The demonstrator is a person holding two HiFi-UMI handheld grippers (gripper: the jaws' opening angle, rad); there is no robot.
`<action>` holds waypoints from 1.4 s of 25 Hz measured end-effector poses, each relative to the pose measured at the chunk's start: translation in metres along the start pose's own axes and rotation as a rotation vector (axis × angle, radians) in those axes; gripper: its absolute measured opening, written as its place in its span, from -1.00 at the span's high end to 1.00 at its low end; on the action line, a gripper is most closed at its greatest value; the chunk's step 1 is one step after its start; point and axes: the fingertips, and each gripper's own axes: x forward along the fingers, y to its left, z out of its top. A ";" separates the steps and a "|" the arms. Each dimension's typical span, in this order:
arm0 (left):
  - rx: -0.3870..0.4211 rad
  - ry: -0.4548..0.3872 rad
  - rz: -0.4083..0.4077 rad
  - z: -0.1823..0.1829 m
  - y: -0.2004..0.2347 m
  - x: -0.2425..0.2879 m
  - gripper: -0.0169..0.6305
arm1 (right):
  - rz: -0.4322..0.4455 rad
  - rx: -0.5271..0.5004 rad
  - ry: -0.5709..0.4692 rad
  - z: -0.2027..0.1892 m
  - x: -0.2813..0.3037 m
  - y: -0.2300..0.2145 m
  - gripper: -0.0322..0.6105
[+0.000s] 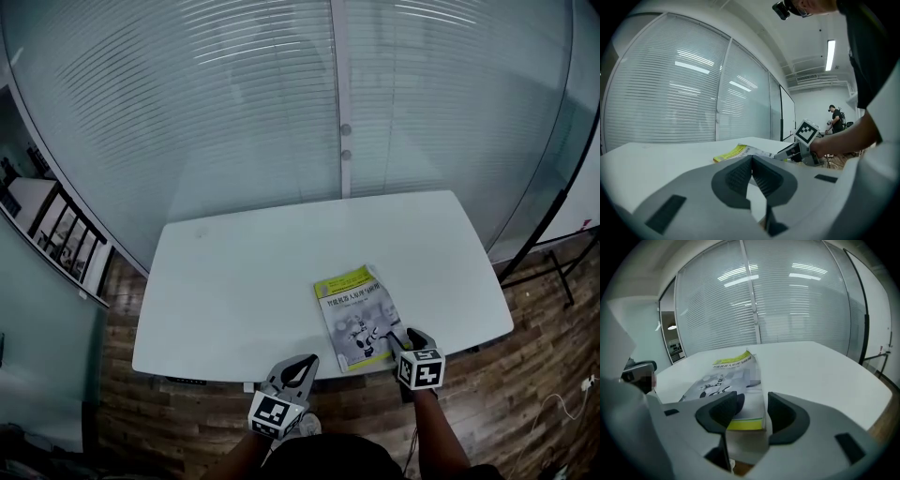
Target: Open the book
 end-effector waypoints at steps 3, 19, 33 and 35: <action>-0.025 0.023 -0.001 -0.004 -0.001 -0.004 0.91 | 0.031 0.013 0.054 0.002 0.006 -0.002 0.21; -0.050 0.022 -0.013 -0.007 -0.009 0.000 0.91 | 0.255 0.205 0.261 0.008 0.030 -0.001 0.36; -0.038 0.034 0.001 -0.010 -0.007 -0.005 0.91 | 0.214 0.103 0.208 0.014 0.028 -0.001 0.59; -0.032 0.033 0.002 -0.009 -0.008 -0.007 0.91 | 0.200 0.084 0.201 0.014 0.025 -0.001 0.63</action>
